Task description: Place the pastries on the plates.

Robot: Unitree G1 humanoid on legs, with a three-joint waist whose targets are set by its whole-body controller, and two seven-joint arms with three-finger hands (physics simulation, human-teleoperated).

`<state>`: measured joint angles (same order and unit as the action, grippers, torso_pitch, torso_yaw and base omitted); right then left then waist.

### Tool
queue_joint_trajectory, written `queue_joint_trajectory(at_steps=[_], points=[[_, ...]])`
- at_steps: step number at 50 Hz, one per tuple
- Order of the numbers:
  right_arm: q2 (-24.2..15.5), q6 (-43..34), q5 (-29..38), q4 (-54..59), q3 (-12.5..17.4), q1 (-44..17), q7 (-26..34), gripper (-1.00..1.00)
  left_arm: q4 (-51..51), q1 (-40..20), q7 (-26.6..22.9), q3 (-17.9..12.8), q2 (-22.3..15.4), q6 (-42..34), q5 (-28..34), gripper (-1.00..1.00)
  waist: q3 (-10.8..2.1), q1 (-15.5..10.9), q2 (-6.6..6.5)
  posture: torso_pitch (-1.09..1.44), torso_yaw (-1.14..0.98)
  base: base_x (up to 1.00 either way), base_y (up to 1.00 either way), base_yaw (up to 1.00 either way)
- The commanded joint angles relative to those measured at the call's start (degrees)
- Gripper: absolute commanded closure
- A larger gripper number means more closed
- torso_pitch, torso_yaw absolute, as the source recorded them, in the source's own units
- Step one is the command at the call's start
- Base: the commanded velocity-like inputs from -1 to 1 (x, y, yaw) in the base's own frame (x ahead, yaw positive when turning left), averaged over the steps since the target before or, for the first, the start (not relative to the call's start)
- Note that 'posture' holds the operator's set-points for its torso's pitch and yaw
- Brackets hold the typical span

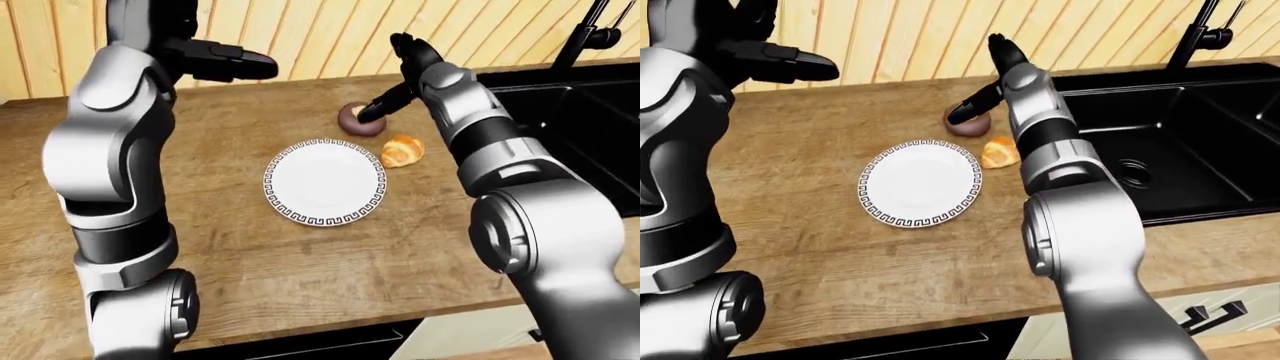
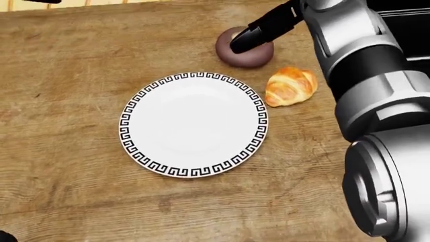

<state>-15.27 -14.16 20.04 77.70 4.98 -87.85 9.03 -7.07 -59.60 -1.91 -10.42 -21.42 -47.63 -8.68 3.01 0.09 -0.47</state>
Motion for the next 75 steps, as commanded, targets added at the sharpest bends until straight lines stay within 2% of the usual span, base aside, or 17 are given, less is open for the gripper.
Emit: queue_joint_trajectory(at_steps=[1, 7, 8, 11, 22, 33, 35, 40, 42, 43, 45, 46, 47, 50, 57, 68, 75], points=[[-0.19, 1.61, 1.17, -2.59, 0.17, -2.89, -0.94, -1.0, -1.68, -2.11, 0.2, -0.52, -0.64, 1.67, -0.92, -1.0, -2.03, 0.01, -0.04, 0.0, 0.0, 0.0, 0.0, 0.0], [0.45, 1.82, 2.37, -2.42, 0.92, -3.01, -2.43, -1.0, -1.45, -1.94, 0.42, -0.33, -1.12, 2.32, -1.57, -1.0, -1.7, 0.16, -0.17, 0.01, 0.0, 0.0, 0.0, 0.0], [0.61, 2.57, 1.51, -2.46, 2.3, -3.72, -7.0, -1.0, -1.36, -1.72, 0.34, -0.12, -1.24, 2.46, -1.53, -1.0, -1.65, 0.17, -0.18, 0.01, 0.0, 0.0, 0.0, 0.0], [0.64, 2.2, 0.26, -2.06, 3.5, -5.52, -9.05, -1.0, -1.47, -1.74, 0.34, 0.13, -1.23, 2.47, -1.59, -1.0, -1.58, 0.13, -0.26, 0.01, 0.0, 0.0, 0.0, 0.0], [0.56, 2.63, -1.58, -1.49, 4.69, -8.72, -10.91, -1.0, -2.49, -2.35, 0.17, 0.01, -1.67, 1.57, -1.82, -1.0, -0.72, 0.19, -0.16, 0.03, 0.0, 0.0, 0.0, 0.0], [0.25, 2.9, -1.66, -1.32, 4.89, -9.03, -11.16, -1.0, -7.78, -5.07, 0.29, -0.66, -3.39, -3.77, -3.11, -1.0, 0.55, 0.14, -0.06, 0.07, 0.0, 0.0, 0.0, 0.0], [0.18, 3.2, -1.74, -1.21, 5.08, -8.68, -11.65, -1.0, -11.08, -7.06, 0.04, -0.51, -4.62, -7.13, -3.64, -1.0, 0.67, 0.13, -0.17, 0.07, 0.0, 0.0, 0.0, 0.0], [0.18, 3.2, -1.71, -1.21, 5.11, -8.67, -11.65, -1.0, -11.28, -7.06, 0.04, -0.54, -4.61, -7.34, -3.64, -1.0, 1.42, 0.14, -0.07, 0.09, 0.0, 0.0, 0.0, 0.0], [0.38, 4.69, -2.07, -1.05, 5.55, -8.13, -12.06, -1.0, -12.42, -8.02, -0.46, -0.6, -5.98, -8.1, -3.61, -1.0, 1.61, 0.14, -0.15, 0.1, 0.0, 0.0, 0.0, 0.0], [0.32, 4.92, -2.21, -1.03, 5.71, -8.04, -12.09, -1.0, -12.83, -8.95, -0.15, -1.35, -5.57, -9.8, -4.34, -1.0, 1.73, 0.17, -0.17, 0.1, 0.0, 0.0, 0.0, 0.0], [0.28, 5.1, -2.35, -0.97, 5.88, -7.85, -11.98, -1.0, -9.98, -12.57, -2.4, -0.22, -7.22, -10.64, -4.76, -1.0, 2.02, 0.24, -0.16, 0.11, 0.0, 0.0, 0.0, 0.0], [0.21, 5.32, -2.42, -0.98, 5.95, -7.87, -11.92, -1.0, -5.17, -15.87, -3.46, 1.16, -9.7, -9.16, -2.99, -1.0, 2.21, 0.25, -0.1, 0.12, 0.0, 0.0, 0.0, 0.0], [0.14, 5.53, -2.61, -0.96, 6.13, -7.73, -11.87, -1.0, -0.34, -19.14, -4.39, 0.86, -10.11, -8.68, -2.78, -1.0, 2.38, 0.17, -0.07, 0.12, 0.0, 0.0, 0.0, 0.0], [-0.08, 5.96, -2.53, -0.84, 6.1, -7.26, -11.64, -1.0, 9.56, -23.05, -8.5, 4.14, -11.99, -3.15, 1.1, -1.0, 2.97, -0.03, 0.14, 0.14, 0.0, 0.0, 0.0, 0.0], [0.06, 8.21, -3.29, -0.57, 7.03, -7.38, -10.2, -1.0, 12.12, -23.84, -12.44, 3.2, -9.49, -2.32, 5.79, -1.0, 3.84, 0.1, 0.0, 0.17, 0.0, 0.0, 0.0, 0.0], [0.56, 7.47, -1.94, -0.28, 6.86, -9.67, -9.45, -1.0, 8.68, -22.14, -12.96, 1.4, -7.26, -4.5, 7.31, -1.0, 5.8, 0.55, 0.27, 0.22, 0.0, 0.0, 0.0, 0.0], [0.11, 5.55, 0.56, -0.16, 6.0, -10.77, -9.41, -1.0, 7.51, -21.85, -13.31, 1.75, -6.76, -4.97, 7.54, -1.0, 7.08, 0.58, 0.37, 0.26, 0.0, 0.0, 0.0, 0.0]])
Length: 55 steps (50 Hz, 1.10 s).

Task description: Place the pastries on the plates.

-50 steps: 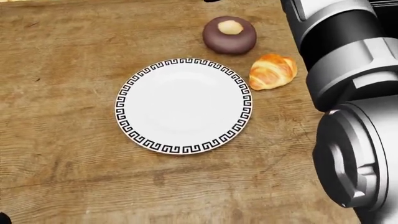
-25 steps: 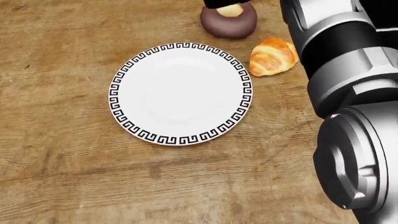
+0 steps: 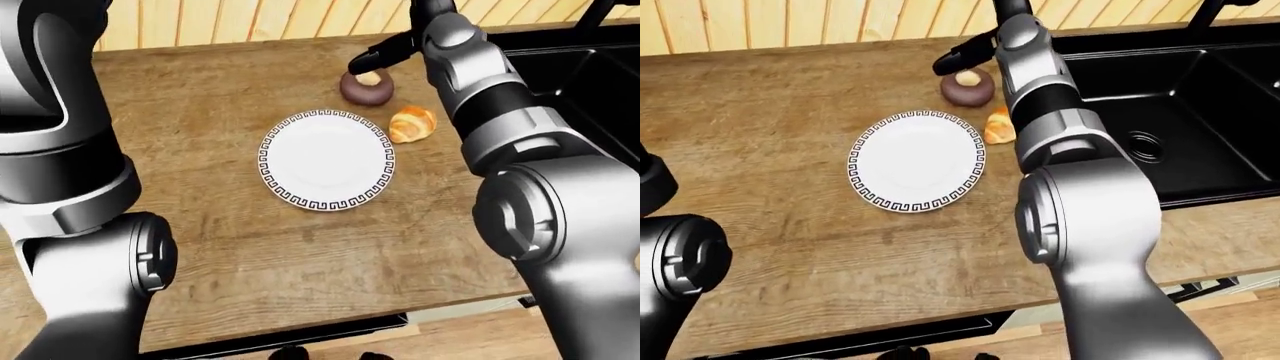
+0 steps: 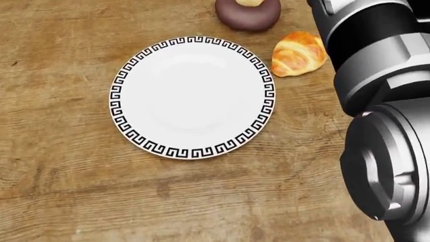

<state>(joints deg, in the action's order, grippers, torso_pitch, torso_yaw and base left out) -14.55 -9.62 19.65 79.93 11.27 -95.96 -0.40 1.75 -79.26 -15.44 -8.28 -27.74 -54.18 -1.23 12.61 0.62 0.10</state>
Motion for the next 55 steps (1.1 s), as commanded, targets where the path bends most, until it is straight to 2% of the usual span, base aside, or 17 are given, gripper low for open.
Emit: queue_joint_trajectory(at_steps=[1, 12, 13, 16, 17, 23, 28, 29, 31, 33, 35, 37, 40, 44, 47, 55], points=[[-0.56, 0.78, 1.23, -2.39, -0.3, -2.8, 0.1, -1.0, -1.02, -2.24, 0.19, -0.35, -0.43, 1.84, 0.16, -1.0, -2.32, 0.05, -0.18, 0.27, 0.0, 0.0, 0.0, 0.0], [-0.27, -0.61, 3.47, -2.34, -0.19, -2.79, 0.25, -1.0, -1.42, -1.72, -0.19, -0.4, -0.33, 2.02, 0.4, -1.0, -0.38, 0.2, -0.34, 0.33, 0.0, 0.0, 0.0, 0.0], [0.02, -0.58, 5.17, -2.25, -1.57, -2.54, -0.34, -1.0, -1.91, -1.44, -0.42, -0.33, -0.45, 1.71, 0.42, -1.0, -0.2, 0.21, -0.35, 0.33, 0.0, 0.0, 0.0, 0.0], [0.02, -1.06, 6.03, -2.25, -1.45, -2.48, -0.59, -1.0, -1.93, -1.54, -0.58, -0.44, -0.44, 1.65, 0.46, -1.0, 0.31, 0.3, -0.45, 0.35, 0.0, 0.0, 0.0, 0.0], [0.06, -2.61, 7.74, -2.12, -2.66, -2.39, -1.11, -1.0, -1.88, -1.48, -0.57, -0.36, -0.52, 1.76, 0.62, -1.0, 0.49, 0.3, -0.47, 0.36, 0.0, 0.0, 0.0, 0.0], [0.64, -2.07, 7.64, -2.17, -0.92, -2.01, -3.5, -1.0, -2.28, -1.14, -0.73, -0.55, -0.46, 1.66, 0.7, -1.0, 1.37, 0.3, -0.58, 0.39, 0.0, 0.0, 0.0, 0.0], [0.78, -1.91, 7.9, -2.17, -0.78, -2.02, -3.84, -1.0, -2.31, -1.08, -0.77, -0.51, -0.51, 1.77, 0.79, -1.0, 2.19, 0.34, -0.66, 0.42, 0.0, 0.0, 0.0, 0.0], [0.86, -1.93, 7.96, -2.19, -0.49, -1.77, -7.13, -1.0, -2.78, -0.84, -0.84, -0.58, -0.53, 1.54, 0.75, -1.0, 2.35, 0.35, -0.67, 0.42, 0.0, 0.0, 0.0, 0.0], [0.82, -1.77, 7.87, -2.16, -0.3, -1.75, -7.49, -1.0, -2.9, -0.87, -0.66, -0.74, -0.42, 1.36, 0.69, -1.0, 2.63, 0.34, -0.69, 0.43, 0.0, 0.0, 0.0, 0.0], [1.01, -1.24, 6.53, -2.3, 1.21, -1.94, -12.4, -1.0, -3.65, -0.46, -0.85, -0.55, -0.46, 0.9, 0.66, -1.0, 2.92, 0.29, -0.71, 0.44, 0.0, 0.0, 0.0, 0.0], [0.95, -1.05, 6.05, -2.27, 1.38, -1.97, -13.38, -1.0, -3.77, -0.44, -0.87, -0.61, -0.46, 0.78, 0.67, -1.0, 3.23, 0.24, -0.69, 0.46, 0.0, 0.0, 0.0, 0.0], [0.88, -0.95, 2.8, -2.38, 4.18, -2.09, -18.46, -1.0, -3.97, -0.34, -0.78, -0.63, -0.39, 0.61, 0.7, -1.0, 3.53, 0.17, -0.69, 0.46, 0.0, 0.0, 0.0, 0.0], [1.25, -0.43, 1.32, -2.41, 4.16, -1.78, -20.54, -1.0, -4.23, -0.33, -0.78, -0.65, -0.3, 0.44, 0.64, -1.0, 3.87, 0.07, -0.61, 0.46, 0.0, 0.0, 0.0, 0.0], [1.59, -0.7, 0.99, -2.38, 2.87, -1.32, -19.97, -1.0, -4.8, -0.57, -1.1, -0.71, -0.6, -0.24, 0.48, -1.0, 4.16, 0.16, -0.43, 0.46, 0.0, 0.0, 0.0, 0.0], [1.49, -0.95, 1.76, -2.35, 1.45, -1.02, -17.37, -1.0, -4.68, -0.61, -1.09, -0.68, -0.59, -0.15, 0.46, -1.0, 4.4, 0.19, -0.36, 0.46, 0.0, 0.0, 0.0, 0.0], [0.97, -1.8, 3.36, -2.29, 0.15, -1.54, -14.27, -1.0, -4.19, -1.3, -1.24, -0.61, -0.91, -0.1, 0.46, -1.0, 4.89, 0.16, -0.37, 0.46, 0.0, 0.0, 0.0, 0.0]])
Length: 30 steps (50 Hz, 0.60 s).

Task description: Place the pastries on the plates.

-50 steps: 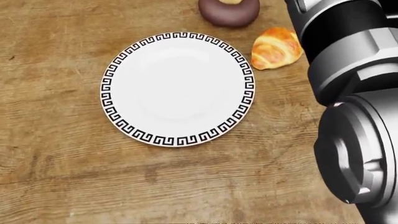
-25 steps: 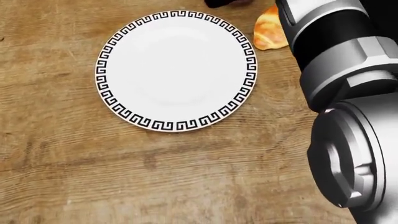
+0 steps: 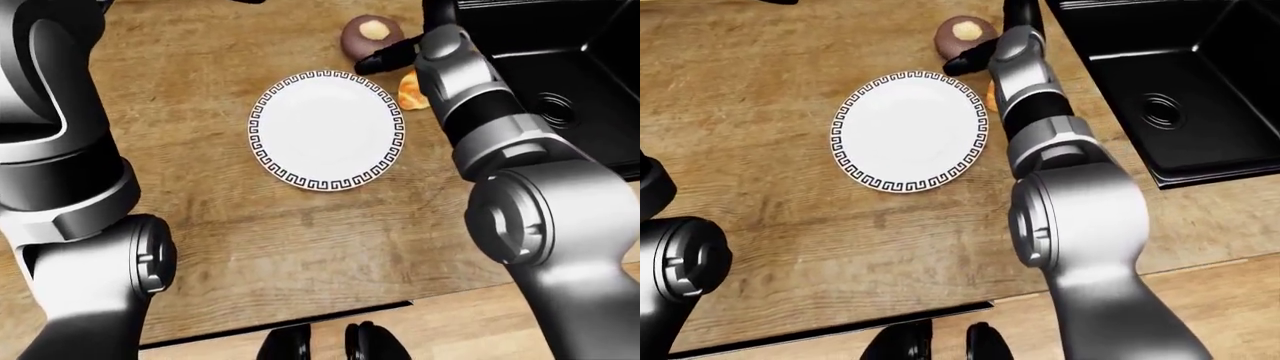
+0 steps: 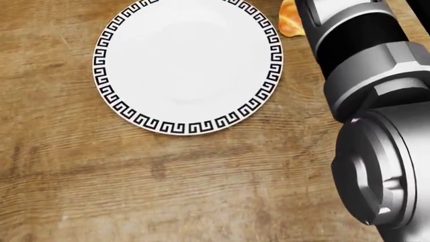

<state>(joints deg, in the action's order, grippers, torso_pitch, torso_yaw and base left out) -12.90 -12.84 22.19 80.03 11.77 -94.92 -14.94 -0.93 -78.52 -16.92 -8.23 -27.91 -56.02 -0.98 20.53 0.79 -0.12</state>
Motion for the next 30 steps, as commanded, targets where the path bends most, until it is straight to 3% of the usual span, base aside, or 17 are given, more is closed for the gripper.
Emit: queue_joint_trajectory(at_steps=[1, 4, 6, 7, 10, 30], points=[[-0.73, 1.51, 0.94, -2.38, -0.36, -2.69, 0.54, -1.0, -1.66, -1.9, 0.24, -0.66, -0.64, 1.68, 0.2, -1.0, -3.0, -0.01, -0.14, 0.46, 0.0, 0.0, 0.0, 0.0], [-0.81, 1.92, 1.39, -2.36, -0.36, -3.11, 0.58, -1.0, -2.2, -1.51, 0.05, -0.5, -0.58, 1.44, 0.25, -1.0, -2.94, 0.01, -0.17, 0.46, 0.0, 0.0, 0.0, 0.0], [-0.9, 2.28, 1.47, -2.37, -0.19, -3.27, 0.2, -0.21, -2.49, -1.43, -0.06, -0.52, -0.57, 1.19, 0.28, -1.0, -2.89, -0.01, -0.19, 0.46, 0.0, 0.0, 0.0, 0.0], [-0.94, 2.48, 1.59, -2.38, -0.21, -3.38, 0.19, 0.73, -2.53, -1.48, -0.07, -0.54, -0.63, 1.2, 0.35, -1.0, -2.87, -0.02, -0.19, 0.46, 0.0, 0.0, 0.0, 0.0], [-0.95, 2.49, 1.84, -2.36, -0.22, -3.54, 0.44, 1.0, -2.47, -1.5, -0.1, -0.52, -0.54, 1.19, 0.43, -1.0, -2.81, 0.02, -0.14, 0.46, 0.0, 0.0, 0.0, 0.0], [-0.82, 2.95, 3.21, -2.31, -0.11, -4.17, 1.47, 1.0, -2.91, -1.6, -0.57, -0.7, -1.07, 1.09, 1.05, -1.0, -2.48, 0.06, -0.14, 0.46, 0.0, 0.0, 0.0, 0.0]])
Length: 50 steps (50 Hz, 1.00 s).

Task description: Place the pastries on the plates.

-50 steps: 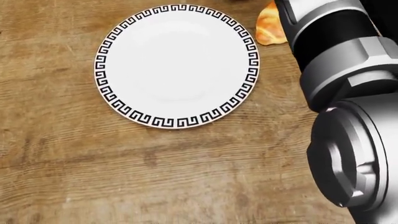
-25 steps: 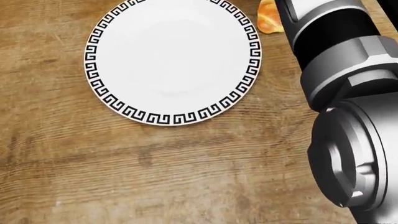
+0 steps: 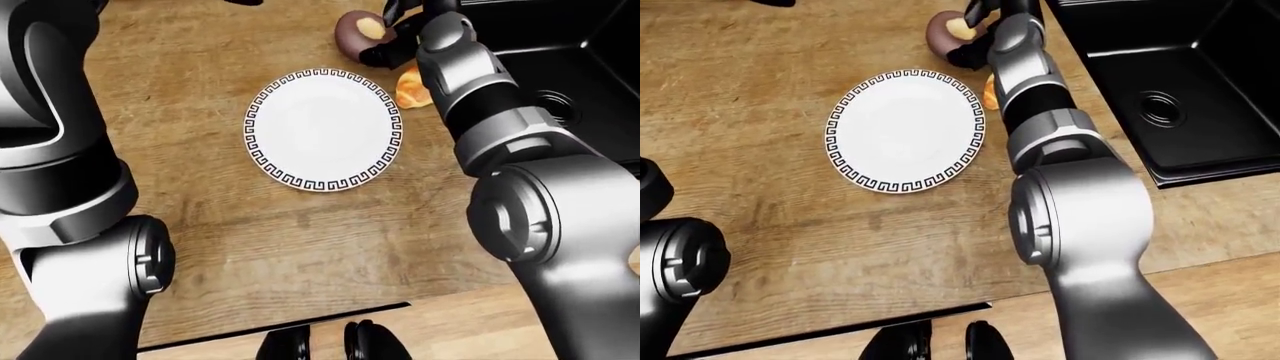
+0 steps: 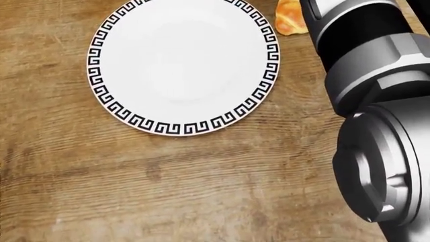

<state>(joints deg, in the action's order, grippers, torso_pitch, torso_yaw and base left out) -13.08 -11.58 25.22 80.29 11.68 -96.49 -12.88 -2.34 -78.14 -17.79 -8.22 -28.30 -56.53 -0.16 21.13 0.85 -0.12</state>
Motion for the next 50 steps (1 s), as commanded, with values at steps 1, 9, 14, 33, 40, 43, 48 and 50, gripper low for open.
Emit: queue_joint_trajectory(at_steps=[1, 9, 14, 33, 40, 43, 48, 50], points=[[-0.68, 2.03, 0.17, -2.58, 0.04, -2.65, -0.84, 1.0, -1.58, -1.86, 0.26, -0.64, -0.76, 1.66, 0.33, -1.0, -3.07, -0.01, -0.14, 0.46, 0.0, 0.0, 0.0, 0.0], [-1.23, 5.21, 0.99, -2.55, -0.5, -4.52, -1.13, 1.0, -2.32, -1.47, 0.19, -0.6, -0.45, 0.95, 0.54, -1.0, -2.97, 0.0, -0.2, 0.46, 0.0, 0.0, 0.0, 0.0], [-1.31, 5.57, 2.08, -2.47, -0.69, -5.94, -0.26, 1.0, -2.33, -1.28, -0.03, -0.51, -0.56, 1.2, 0.79, -1.0, -2.78, 0.09, -0.27, 0.46, 0.0, 0.0, 0.0, 0.0], [-4.53, 2.93, 4.5, -6.32, -5.73, -10.5, 17.62, 1.0, -0.83, -2.58, -0.84, -0.32, -1.11, 2.2, 2.33, -1.0, -2.6, 0.23, -0.19, 0.46, 0.0, 0.0, 0.0, 0.0], [-4.44, -0.44, 3.71, -12.33, -7.19, -9.88, 25.36, 1.0, -0.78, -2.08, -0.67, -1.06, -1.39, 2.47, 2.6, -1.0, -2.37, 0.32, -0.37, 0.46, 0.0, 0.0, 0.0, 0.0], [-3.43, -3.91, 2.33, -18.29, -7.3, -7.75, 27.41, 1.0, -1.46, -1.48, -0.58, -1.29, -1.59, 2.23, 2.49, -1.0, -2.27, 0.35, -0.43, 0.46, 0.0, 0.0, 0.0, 0.0], [-0.77, -15.53, 1.67, -37.84, -9.46, -1.32, 34.41, 1.0, -1.86, -0.31, -0.26, -1.55, -1.69, 2.6, 2.29, -1.0, -2.28, 0.25, -0.44, 0.46, 0.0, 0.0, 0.0, 0.0], [-0.56, -19.29, 2.0, -44.02, -9.9, 0.63, 36.4, 1.0, -1.94, -0.1, -0.16, -1.5, -1.73, 2.62, 2.19, -1.0, -2.23, 0.16, -0.49, 0.46, 0.0, 0.0, 0.0, 0.0]])
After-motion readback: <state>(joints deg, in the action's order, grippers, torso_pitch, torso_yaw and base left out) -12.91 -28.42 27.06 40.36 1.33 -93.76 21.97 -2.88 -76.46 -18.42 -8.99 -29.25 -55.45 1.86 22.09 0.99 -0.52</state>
